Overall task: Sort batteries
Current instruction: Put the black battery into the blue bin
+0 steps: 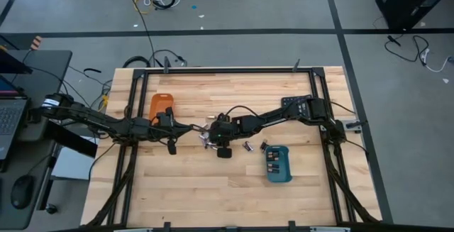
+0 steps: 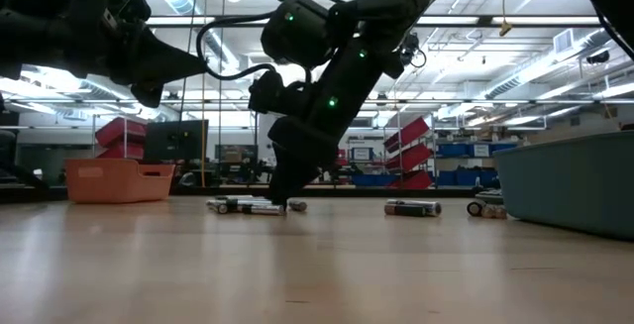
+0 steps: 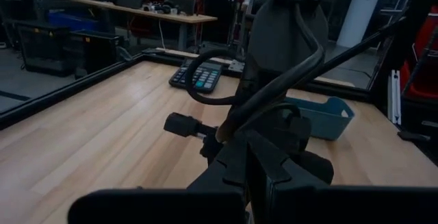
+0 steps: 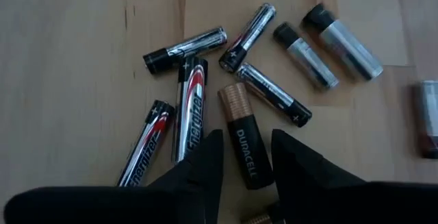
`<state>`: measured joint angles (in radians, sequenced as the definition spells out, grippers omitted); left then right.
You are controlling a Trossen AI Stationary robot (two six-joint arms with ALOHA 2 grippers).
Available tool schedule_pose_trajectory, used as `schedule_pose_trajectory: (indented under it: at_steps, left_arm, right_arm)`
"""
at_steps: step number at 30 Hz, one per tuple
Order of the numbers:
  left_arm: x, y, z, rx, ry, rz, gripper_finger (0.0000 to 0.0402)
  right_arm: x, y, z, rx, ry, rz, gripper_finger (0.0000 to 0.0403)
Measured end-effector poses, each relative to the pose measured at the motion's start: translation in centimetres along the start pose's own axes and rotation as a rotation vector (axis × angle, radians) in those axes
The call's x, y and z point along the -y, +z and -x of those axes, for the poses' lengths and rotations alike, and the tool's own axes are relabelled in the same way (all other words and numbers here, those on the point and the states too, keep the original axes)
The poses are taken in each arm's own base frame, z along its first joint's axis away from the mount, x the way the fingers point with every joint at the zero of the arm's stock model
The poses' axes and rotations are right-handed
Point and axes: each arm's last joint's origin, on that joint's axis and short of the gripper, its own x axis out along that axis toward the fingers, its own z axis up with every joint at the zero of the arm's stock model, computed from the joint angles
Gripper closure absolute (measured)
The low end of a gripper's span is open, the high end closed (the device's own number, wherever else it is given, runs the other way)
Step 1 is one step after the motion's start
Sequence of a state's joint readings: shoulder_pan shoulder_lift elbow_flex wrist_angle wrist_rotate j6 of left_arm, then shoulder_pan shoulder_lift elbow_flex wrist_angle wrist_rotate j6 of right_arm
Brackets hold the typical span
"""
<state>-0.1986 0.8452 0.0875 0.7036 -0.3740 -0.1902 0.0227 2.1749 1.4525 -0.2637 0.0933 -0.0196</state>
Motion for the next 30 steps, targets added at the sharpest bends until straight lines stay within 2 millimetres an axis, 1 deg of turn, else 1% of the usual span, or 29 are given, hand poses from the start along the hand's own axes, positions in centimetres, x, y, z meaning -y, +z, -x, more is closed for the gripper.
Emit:
schedule_pose_trajectory:
  at_steps: [5, 10, 11, 20, 23, 27, 30]
  left_arm:
    - [0.0, 0.0, 0.0, 0.000, 0.000, -0.001, 0.0401]
    - [0.0, 0.0, 0.0, 0.000, -0.001, -0.002, 0.0401]
    - [0.0, 0.0, 0.0, 0.000, -0.001, -0.001, 0.0401]
    - [0.0, 0.0, 0.0, 0.000, -0.001, 0.002, 0.0401]
    - [0.0, 0.0, 0.0, 0.000, 0.000, 0.020, 0.0401]
    - [0.0, 0.0, 0.0, -0.003, 0.001, 0.022, 0.0401]
    - [0.0, 0.0, 0.0, -0.004, 0.000, 0.022, 0.0401]
  right_arm:
    - [0.0, -0.1, 0.1, -0.019, 0.000, 0.002, 0.0321]
    - [0.0, -0.2, 0.1, -0.023, 0.001, 0.004, 0.0375]
    - [0.0, -0.2, 0.2, -0.023, 0.000, 0.005, 0.0380]
    - [0.1, -0.1, 0.4, -0.021, -0.018, 0.010, 0.0380]
    - [0.2, 0.1, 1.1, -0.024, -0.021, 0.012, 0.0380]
    - [0.4, 0.9, 3.3, 0.001, -0.022, 0.024, 0.0380]
    - [0.5, 1.1, 4.7, -0.013, -0.021, 0.035, 0.0380]
